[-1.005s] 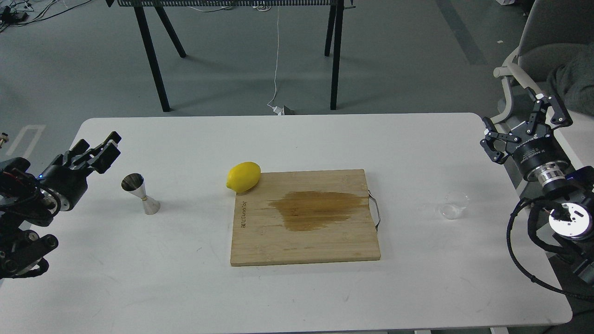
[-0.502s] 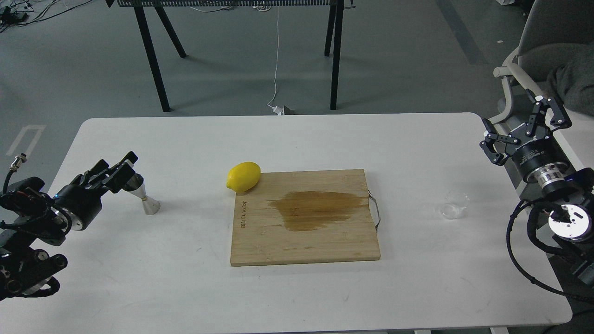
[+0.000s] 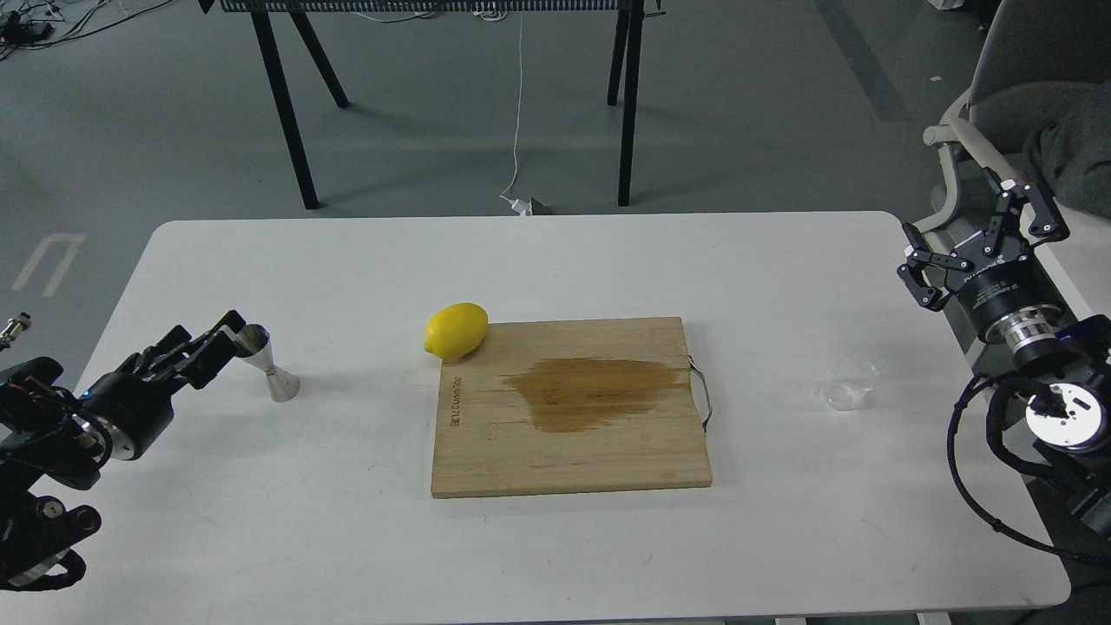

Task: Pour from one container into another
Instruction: 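Close the left gripper on the metal jigger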

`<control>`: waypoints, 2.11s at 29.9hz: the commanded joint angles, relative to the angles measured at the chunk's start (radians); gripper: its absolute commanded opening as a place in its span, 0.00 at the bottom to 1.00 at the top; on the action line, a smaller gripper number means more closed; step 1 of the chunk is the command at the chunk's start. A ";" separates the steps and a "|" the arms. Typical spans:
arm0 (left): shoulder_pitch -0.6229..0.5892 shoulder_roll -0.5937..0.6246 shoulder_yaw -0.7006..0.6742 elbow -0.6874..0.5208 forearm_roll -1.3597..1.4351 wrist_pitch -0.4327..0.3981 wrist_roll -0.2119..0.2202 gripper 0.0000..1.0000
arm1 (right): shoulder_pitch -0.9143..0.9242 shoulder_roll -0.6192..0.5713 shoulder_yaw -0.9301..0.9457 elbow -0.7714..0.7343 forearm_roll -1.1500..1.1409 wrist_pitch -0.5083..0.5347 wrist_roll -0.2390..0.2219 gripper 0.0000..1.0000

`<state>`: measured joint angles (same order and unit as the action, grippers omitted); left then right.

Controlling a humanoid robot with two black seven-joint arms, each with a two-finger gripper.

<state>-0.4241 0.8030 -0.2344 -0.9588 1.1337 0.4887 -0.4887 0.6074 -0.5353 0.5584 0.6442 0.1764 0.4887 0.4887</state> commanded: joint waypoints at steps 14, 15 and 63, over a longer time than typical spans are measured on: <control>0.074 0.022 0.003 -0.072 0.000 0.000 0.000 0.99 | -0.008 0.002 0.000 0.000 0.000 0.000 0.000 0.99; 0.076 0.022 0.003 -0.072 0.000 0.000 0.000 0.99 | -0.008 0.002 0.000 0.000 0.000 0.000 0.000 0.99; 0.062 -0.091 0.012 0.008 0.011 0.000 0.000 0.99 | -0.023 0.011 0.003 -0.002 0.000 0.000 0.000 0.99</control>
<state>-0.3610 0.7123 -0.2226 -0.9530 1.1443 0.4887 -0.4887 0.5860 -0.5246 0.5615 0.6427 0.1764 0.4887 0.4887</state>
